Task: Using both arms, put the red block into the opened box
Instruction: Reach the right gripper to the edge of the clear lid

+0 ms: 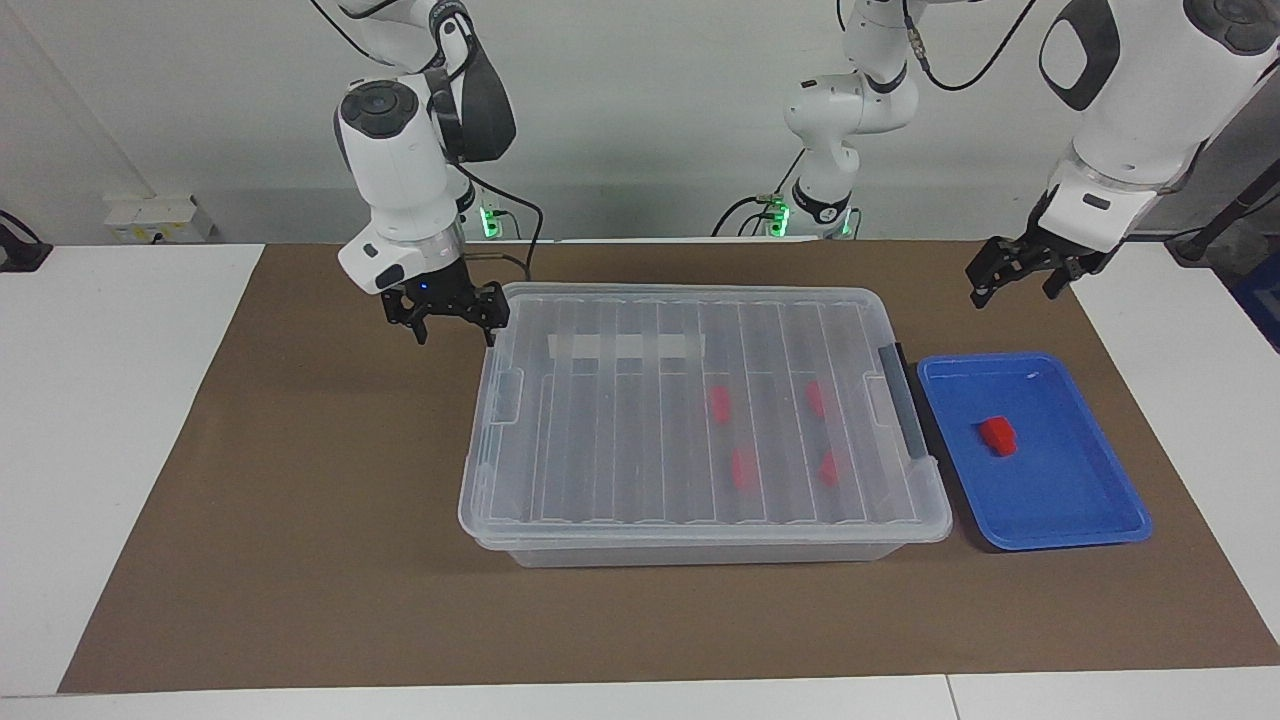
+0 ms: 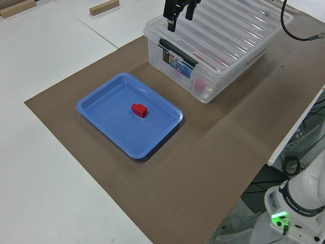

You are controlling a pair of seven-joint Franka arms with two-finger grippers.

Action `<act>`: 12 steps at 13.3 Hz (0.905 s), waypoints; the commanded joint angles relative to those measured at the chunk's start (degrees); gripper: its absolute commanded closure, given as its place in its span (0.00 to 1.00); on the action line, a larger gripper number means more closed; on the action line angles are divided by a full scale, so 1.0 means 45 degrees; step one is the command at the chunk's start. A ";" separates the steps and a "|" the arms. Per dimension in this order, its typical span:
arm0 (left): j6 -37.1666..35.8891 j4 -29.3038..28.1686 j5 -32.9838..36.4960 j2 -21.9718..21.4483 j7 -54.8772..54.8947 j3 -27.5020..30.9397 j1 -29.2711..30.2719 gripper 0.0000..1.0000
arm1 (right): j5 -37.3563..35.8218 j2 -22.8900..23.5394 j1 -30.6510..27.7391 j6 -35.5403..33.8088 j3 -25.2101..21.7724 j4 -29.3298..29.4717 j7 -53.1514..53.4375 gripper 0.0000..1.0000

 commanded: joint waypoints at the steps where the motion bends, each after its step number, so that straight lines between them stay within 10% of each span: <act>1: 0.0163 -0.0465 0.0016 -0.0390 0.0167 -0.0003 0.0059 0.00 | -0.0005 -0.0100 0.0358 0.0305 0.0020 -0.0459 0.0347 0.00; 12: 0.0904 -0.0505 0.0330 -0.0547 0.3166 0.0036 0.1925 0.00 | -0.0064 -0.0335 -0.0186 0.0149 -0.0019 -0.1065 -0.0043 0.00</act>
